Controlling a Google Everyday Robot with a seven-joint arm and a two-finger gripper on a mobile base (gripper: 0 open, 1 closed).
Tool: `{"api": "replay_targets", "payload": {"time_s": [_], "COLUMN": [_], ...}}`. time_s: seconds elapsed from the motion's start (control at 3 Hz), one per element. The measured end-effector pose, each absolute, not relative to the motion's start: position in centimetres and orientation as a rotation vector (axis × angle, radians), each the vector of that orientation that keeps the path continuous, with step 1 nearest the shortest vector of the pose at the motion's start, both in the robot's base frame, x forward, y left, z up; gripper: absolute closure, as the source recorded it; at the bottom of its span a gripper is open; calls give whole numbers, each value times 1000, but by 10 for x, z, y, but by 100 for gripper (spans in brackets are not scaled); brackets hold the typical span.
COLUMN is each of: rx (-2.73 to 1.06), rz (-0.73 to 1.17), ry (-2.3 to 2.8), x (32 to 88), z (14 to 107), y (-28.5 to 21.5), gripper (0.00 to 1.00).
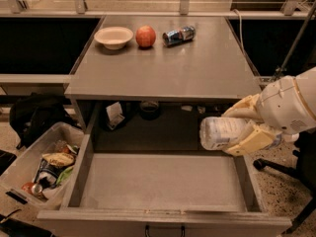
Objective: Place blue plastic bottle into top drawer
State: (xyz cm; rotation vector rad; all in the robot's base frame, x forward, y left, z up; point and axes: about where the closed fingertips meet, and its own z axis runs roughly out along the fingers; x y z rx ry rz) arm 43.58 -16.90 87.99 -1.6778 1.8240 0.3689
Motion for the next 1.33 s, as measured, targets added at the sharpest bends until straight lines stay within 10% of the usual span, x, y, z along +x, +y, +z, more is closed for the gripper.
{"api": "replay_targets", "payload": {"time_s": [1.33], "rx": [-1754], "rz": [830], "ry": [1711], "x": [434], "z": [757], "y": [-71], "gripper": [100]}}
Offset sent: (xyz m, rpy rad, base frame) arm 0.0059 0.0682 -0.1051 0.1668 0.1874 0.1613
